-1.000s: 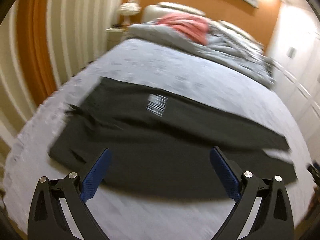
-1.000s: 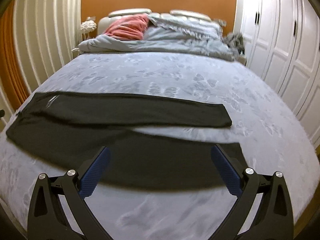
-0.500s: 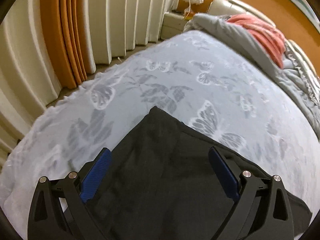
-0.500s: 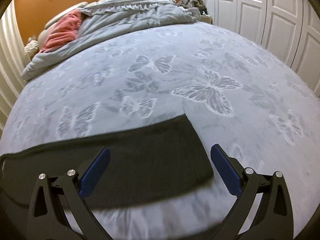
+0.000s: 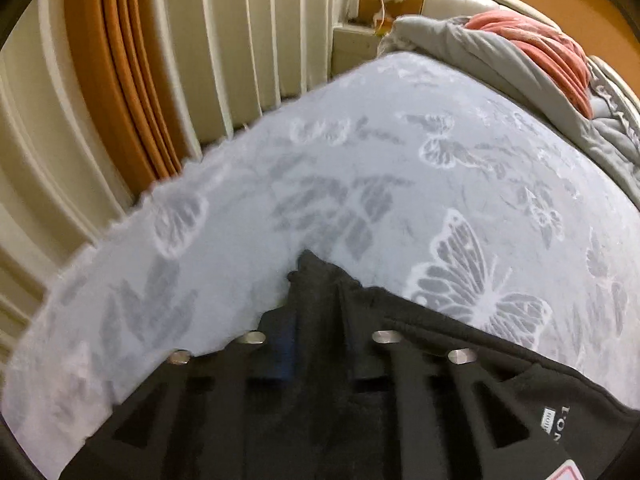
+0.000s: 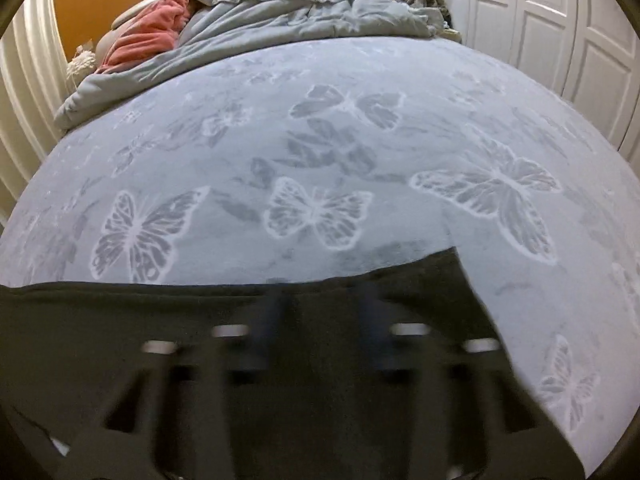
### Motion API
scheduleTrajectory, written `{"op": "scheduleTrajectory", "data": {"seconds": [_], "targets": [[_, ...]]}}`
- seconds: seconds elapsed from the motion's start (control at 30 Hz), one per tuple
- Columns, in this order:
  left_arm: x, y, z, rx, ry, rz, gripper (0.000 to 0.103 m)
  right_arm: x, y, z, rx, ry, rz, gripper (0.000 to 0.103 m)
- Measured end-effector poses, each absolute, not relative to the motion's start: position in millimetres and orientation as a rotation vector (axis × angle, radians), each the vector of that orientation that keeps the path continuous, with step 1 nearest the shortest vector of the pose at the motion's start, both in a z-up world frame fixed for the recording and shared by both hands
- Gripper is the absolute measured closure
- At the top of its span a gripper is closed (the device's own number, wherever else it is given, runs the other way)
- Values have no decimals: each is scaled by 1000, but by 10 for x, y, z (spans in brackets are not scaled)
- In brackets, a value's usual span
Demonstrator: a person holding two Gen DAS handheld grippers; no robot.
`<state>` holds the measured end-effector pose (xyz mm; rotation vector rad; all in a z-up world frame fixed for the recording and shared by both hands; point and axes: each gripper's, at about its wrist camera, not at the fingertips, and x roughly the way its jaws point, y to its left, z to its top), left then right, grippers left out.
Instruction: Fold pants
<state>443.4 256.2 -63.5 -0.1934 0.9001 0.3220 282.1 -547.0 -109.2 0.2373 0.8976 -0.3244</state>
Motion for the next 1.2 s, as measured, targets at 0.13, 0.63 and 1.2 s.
{"op": "scheduleTrajectory", "data": {"seconds": [0.13, 0.63, 1.2], "targets": [[4183, 2623, -250, -261, 824, 272, 97, 2606, -5473, -806, 256, 814, -306, 97], [1939, 3092, 554, -284, 798, 137, 103, 772, -5272, 241, 259, 636, -184, 96], [1148, 3264, -195, -865, 821, 160, 30, -240, -4916, -110, 584, 698, -274, 14]]}}
